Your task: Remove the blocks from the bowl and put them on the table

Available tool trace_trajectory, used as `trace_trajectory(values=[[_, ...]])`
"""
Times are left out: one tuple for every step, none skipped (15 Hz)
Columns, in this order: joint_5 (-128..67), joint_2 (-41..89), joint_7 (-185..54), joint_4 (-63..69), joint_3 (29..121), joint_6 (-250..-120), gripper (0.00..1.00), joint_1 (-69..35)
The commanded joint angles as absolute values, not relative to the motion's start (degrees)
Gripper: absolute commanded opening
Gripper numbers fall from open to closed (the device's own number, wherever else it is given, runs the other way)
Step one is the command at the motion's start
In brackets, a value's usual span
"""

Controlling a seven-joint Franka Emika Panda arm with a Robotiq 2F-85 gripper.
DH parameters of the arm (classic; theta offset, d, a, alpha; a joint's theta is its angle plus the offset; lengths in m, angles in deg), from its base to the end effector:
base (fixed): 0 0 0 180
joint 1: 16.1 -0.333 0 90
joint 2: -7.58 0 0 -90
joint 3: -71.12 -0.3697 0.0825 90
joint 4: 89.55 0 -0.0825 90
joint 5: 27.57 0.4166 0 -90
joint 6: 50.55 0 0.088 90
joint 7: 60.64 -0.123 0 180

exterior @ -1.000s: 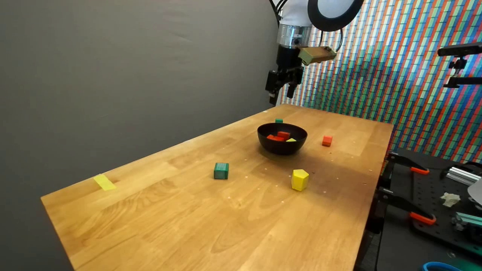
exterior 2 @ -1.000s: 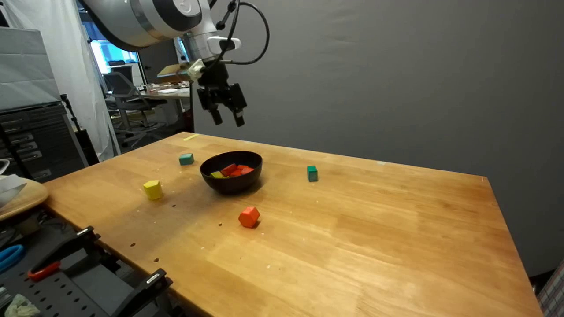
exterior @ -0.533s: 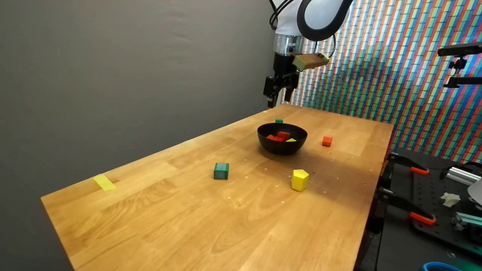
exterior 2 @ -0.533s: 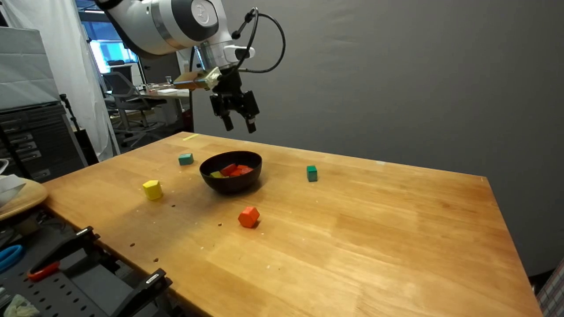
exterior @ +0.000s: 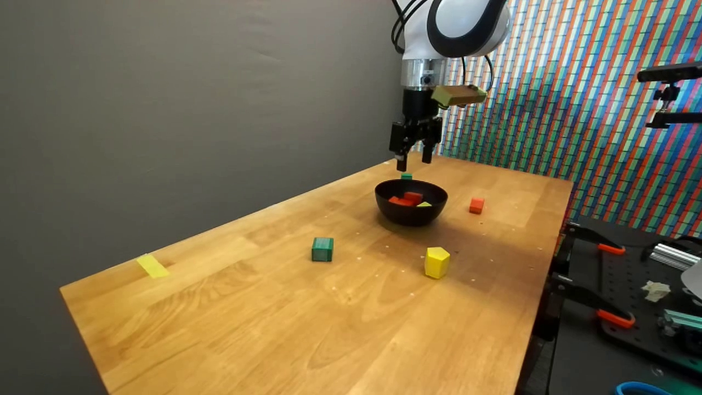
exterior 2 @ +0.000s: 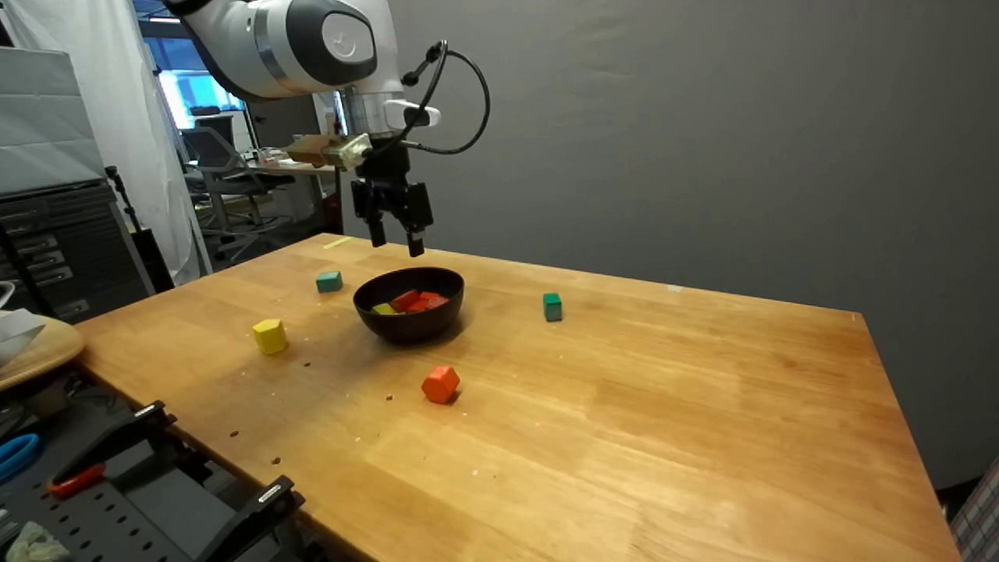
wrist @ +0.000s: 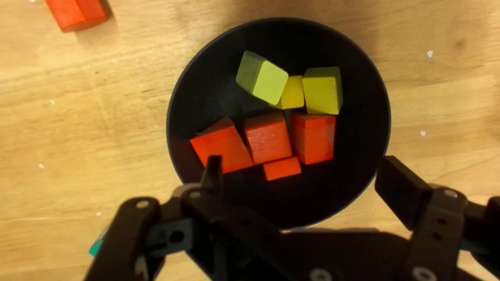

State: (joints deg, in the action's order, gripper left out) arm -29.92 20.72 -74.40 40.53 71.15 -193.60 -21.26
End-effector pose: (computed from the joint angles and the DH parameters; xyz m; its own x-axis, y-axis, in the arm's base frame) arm 0.5653 0.0506 0.2667 0.9931 -0.1175 0.0026 -0.1175 -0.9928 0.0248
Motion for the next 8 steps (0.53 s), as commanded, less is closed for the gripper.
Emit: trace_trajectory(values=[[-27.2, 23.1, -70.0, 40.3, 70.4, -193.6, 1.00, -19.7], [-27.5, 23.9, -69.5, 40.3, 70.5, -193.8, 1.00, -19.6], [-27.7, 24.8, -68.9, 40.4, 70.5, -194.3, 1.00, -19.5], [-27.5, 25.6, -68.2, 40.3, 70.4, -194.6, 1.00, -19.3], [-27.2, 26.4, -67.4, 40.1, 70.3, -194.8, 1.00, -19.1], [-27.0, 27.1, -66.9, 40.0, 70.2, -195.0, 1.00, -18.9], [-26.7, 27.8, -66.4, 40.0, 70.0, -195.0, 1.00, -18.8], [-26.3, 28.2, -65.8, 40.0, 69.8, -194.9, 1.00, -18.7]])
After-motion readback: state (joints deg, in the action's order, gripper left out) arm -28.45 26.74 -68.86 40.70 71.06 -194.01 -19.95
